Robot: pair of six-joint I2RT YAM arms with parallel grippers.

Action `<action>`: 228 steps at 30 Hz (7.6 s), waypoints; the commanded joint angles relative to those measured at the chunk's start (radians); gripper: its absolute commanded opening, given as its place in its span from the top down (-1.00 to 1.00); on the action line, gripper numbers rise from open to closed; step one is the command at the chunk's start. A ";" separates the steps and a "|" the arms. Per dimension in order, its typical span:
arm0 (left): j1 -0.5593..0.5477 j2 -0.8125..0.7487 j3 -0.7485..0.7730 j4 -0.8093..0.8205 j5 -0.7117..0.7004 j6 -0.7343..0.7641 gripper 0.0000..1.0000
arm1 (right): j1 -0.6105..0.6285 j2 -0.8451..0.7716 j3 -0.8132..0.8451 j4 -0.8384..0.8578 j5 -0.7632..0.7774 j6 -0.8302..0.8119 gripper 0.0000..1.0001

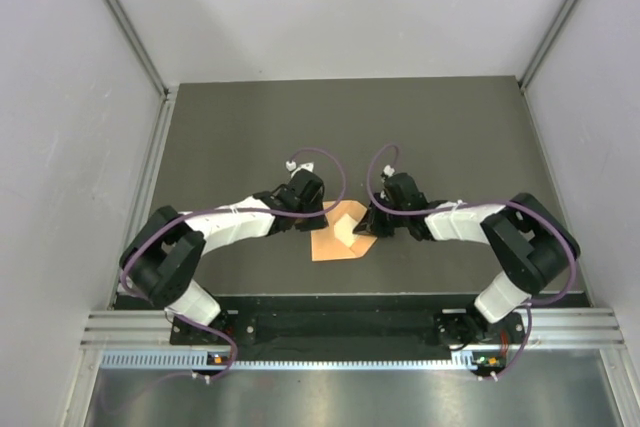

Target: Place the letter into the envelope and seal it

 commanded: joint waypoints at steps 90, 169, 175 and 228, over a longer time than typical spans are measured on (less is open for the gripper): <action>0.358 -0.189 -0.267 1.208 1.165 -0.264 1.00 | -0.061 -0.257 0.617 -0.555 -0.358 -0.578 0.07; 0.321 0.212 -0.111 0.435 0.757 -0.091 -0.98 | -0.216 0.245 0.517 -0.705 -0.206 -0.543 1.00; 0.321 0.201 -0.105 0.395 0.727 -0.072 -0.98 | -0.217 0.192 0.498 -0.737 -0.195 -0.593 1.00; 0.285 0.127 -0.214 0.481 0.714 -0.180 -0.98 | -0.178 0.183 0.396 -0.634 -0.277 -0.345 1.00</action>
